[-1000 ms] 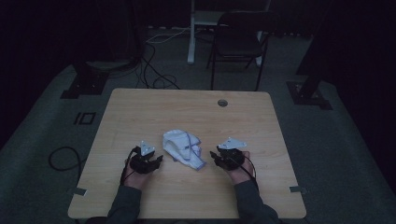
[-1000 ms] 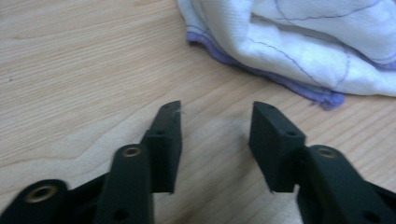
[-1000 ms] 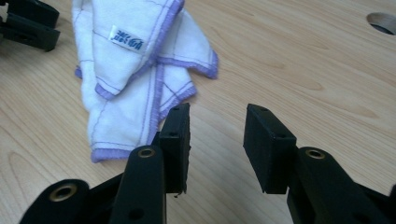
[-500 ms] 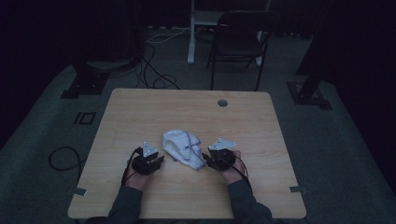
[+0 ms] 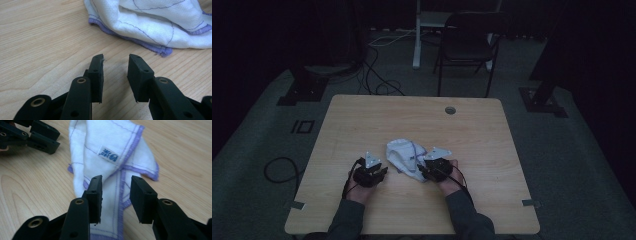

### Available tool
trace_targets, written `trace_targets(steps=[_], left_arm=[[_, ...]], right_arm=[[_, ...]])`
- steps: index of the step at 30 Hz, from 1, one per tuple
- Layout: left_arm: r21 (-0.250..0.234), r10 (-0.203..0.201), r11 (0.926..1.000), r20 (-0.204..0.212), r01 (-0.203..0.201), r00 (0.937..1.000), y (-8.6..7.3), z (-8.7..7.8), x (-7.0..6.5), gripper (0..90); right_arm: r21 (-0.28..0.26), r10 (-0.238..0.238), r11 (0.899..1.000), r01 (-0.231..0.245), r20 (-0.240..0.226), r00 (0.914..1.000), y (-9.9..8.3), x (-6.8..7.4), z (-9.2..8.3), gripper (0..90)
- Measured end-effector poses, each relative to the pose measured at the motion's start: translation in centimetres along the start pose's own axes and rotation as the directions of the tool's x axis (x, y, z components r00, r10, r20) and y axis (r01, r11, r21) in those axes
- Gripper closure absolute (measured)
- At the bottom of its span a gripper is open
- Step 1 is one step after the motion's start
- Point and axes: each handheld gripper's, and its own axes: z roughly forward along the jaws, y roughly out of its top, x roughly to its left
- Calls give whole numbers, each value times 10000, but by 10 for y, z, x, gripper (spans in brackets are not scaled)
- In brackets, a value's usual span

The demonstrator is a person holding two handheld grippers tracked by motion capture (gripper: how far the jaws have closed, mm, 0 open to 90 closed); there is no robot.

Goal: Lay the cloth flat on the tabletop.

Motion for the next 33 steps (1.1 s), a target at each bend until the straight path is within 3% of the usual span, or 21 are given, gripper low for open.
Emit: trace_targets(steps=[15, 22, 25, 33], left_arm=[[-49, 110, 9999, 222, -109, 9997, 0, 1, -4, 663], [-48, 160, 9999, 539, -157, 9984, 1, 1, -11, 657], [-121, 218, 9997, 824, -209, 9964, 3, 2, -17, 668], [-313, 510, 9984, 1304, -473, 9902, 9, 7, -27, 849]], right_arm=[[594, -58, 9982, 81, -404, 9992, 12, 11, 28, 508], [841, -29, 9964, 75, -546, 9985, 14, 9, 34, 621], [842, -84, 9964, 132, -576, 9983, 14, 9, 35, 722], [737, -285, 9968, 318, -448, 9986, 14, 10, 34, 826]])
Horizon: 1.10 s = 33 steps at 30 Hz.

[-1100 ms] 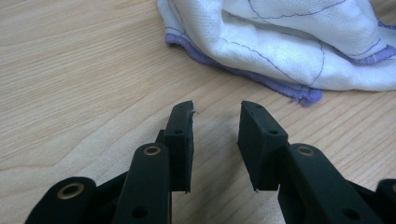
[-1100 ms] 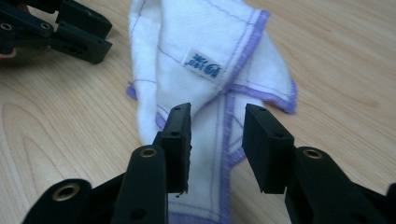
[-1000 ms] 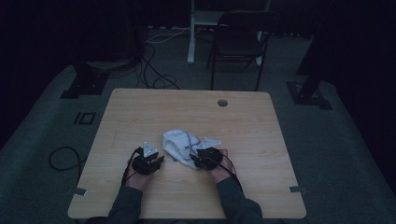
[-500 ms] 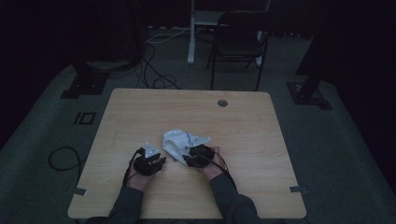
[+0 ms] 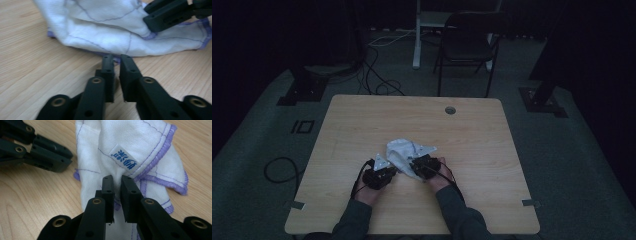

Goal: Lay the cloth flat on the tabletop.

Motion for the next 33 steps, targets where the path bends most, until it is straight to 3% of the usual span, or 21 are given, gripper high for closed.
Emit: trace_targets(steps=[3, 9, 19, 33], left_arm=[[-10, 67, 10000, 127, -67, 9999, 2, 2, -2, 895], [-70, 116, 9999, 229, -114, 9997, 6, 8, -5, 900], [68, 253, 9997, -87, -253, 9996, 11, 16, -8, 900], [101, 430, 9990, -242, -427, 9988, 8, 13, -10, 898]], right_arm=[[-71, -3, 10000, 4, 62, 10000, 0, 0, 0, 834], [-116, 50, 9999, -49, 98, 9999, 0, -2, -2, 835], [-242, 48, 9997, -40, 336, 9994, 4, -7, -8, 838], [-464, 210, 9988, -152, 1292, 9914, 11, -39, -30, 854]])
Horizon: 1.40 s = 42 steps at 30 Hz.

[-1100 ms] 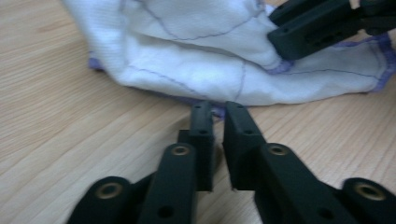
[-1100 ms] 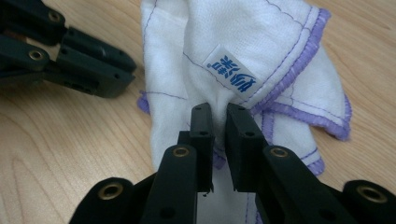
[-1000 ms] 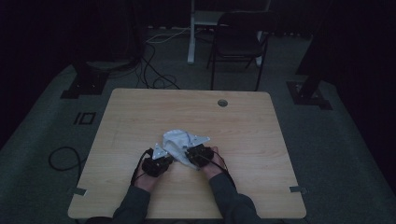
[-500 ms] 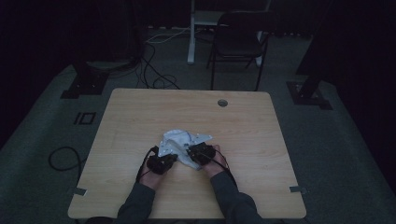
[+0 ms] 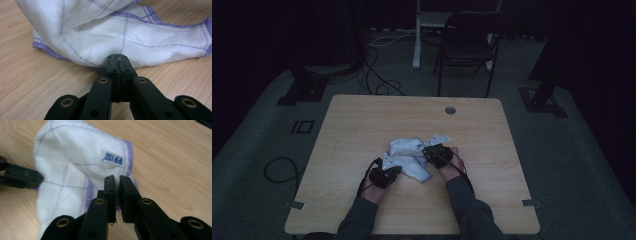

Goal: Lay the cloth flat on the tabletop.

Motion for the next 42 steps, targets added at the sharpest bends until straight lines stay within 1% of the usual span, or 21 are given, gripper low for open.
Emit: trace_targets(steps=[2, 6, 8, 9, 16, 21, 24, 27, 31, 33, 35, 42], left_arm=[[-18, -49, 10000, 4, 49, 10000, -1, -1, 0, 898], [-15, -9, 10000, -6, 9, 10000, -3, -3, 1, 898], [3, 80, 10000, -33, -80, 10000, -4, -5, 2, 899], [-19, 54, 10000, -29, -54, 10000, -5, -5, 3, 899], [31, -43, 10000, -254, 43, 9997, -9, -10, 10, 900], [78, -64, 9999, -369, 67, 9993, -10, -12, 11, 900], [190, 50, 9998, -533, -40, 9986, -11, -14, 12, 900], [280, -2, 9996, -709, 22, 9975, -12, -16, 14, 900], [370, -173, 9991, -896, 207, 9958, -12, -18, 20, 900], [429, -209, 9988, -1016, 254, 9946, -13, -19, 24, 900], [442, -326, 9983, -1062, 374, 9938, -14, -21, 27, 900], [548, -521, 9967, -1287, 596, 9903, -16, -24, 36, 900]], right_arm=[[-26, 60, 10000, -59, 75, 10000, 1, -5, -2, 854], [-63, 165, 9998, -164, 205, 9997, 2, -11, -4, 858], [-56, 187, 9998, -185, 265, 9995, 2, -14, -4, 859], [-52, 209, 9998, -208, 285, 9994, 2, -15, -4, 859], [-51, 338, 9994, -336, 504, 9982, 0, -26, -8, 865], [-2, 434, 9991, -435, 711, 9965, -3, -35, -12, 868], [46, 525, 9986, -531, 904, 9945, -5, -42, -15, 870], [28, 632, 9980, -639, 1054, 9924, -6, -49, -19, 870], [4, 733, 9973, -739, 1214, 9899, -9, -57, -24, 870], [38, 773, 9969, -784, 1284, 9887, -10, -60, -26, 871], [67, 783, 9968, -799, 1356, 9877, -13, -63, -27, 871], [143, 811, 9963, -843, 1531, 9849, -19, -70, -33, 871]])
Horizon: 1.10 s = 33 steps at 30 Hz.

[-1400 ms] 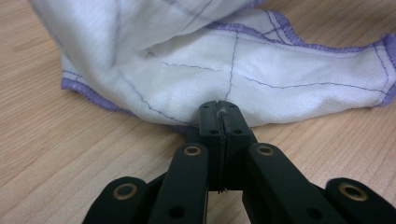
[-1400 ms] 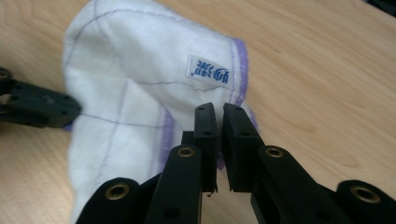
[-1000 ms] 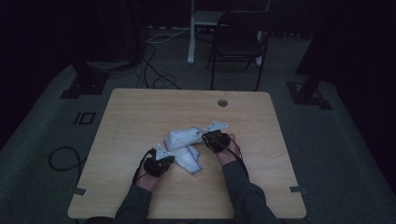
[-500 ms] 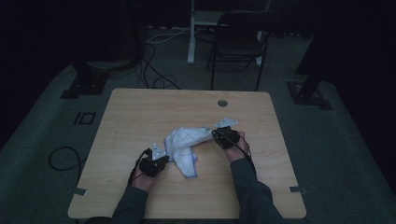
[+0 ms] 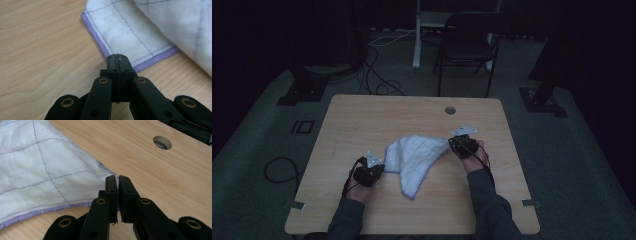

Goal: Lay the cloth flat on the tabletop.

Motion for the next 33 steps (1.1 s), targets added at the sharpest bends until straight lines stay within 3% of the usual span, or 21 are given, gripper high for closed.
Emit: trace_targets(steps=[4, 5, 8, 12, 15, 20, 24, 33], left_arm=[[51, -205, 9998, -119, 205, 9997, -1, -1, 5, 900], [162, -282, 9995, -376, 288, 9989, -2, -2, 9, 900], [265, -548, 9981, -604, 564, 9967, -4, -4, 16, 900], [267, -721, 9969, -632, 739, 9954, -5, -6, 20, 900], [136, -680, 9976, -291, 684, 9973, -4, -3, 17, 891], [-285, -217, 9994, 50, 218, 9998, 8, 2, -1, 844], [-42, 296, 9996, 2, -296, 9996, 15, 13, -11, 839], [357, -131, 9993, -470, 148, 9988, 12, 8, 8, 887]], right_arm=[[33, 31, 10000, -31, 78, 10000, -3, -4, -2, 871], [47, 53, 10000, -53, 103, 9999, -4, -5, -3, 871], [146, 130, 9998, -133, 219, 9997, -11, -11, -6, 872], [194, 202, 9996, -208, 313, 9993, -17, -16, -10, 871], [243, 191, 9995, -199, 326, 9993, -20, -18, -11, 871], [237, 142, 9996, -150, 327, 9994, -20, -16, -10, 871], [258, 113, 9996, -122, 317, 9994, -20, -15, -9, 871], [271, 281, 9992, -292, 382, 9989, -26, -21, -12, 872]])
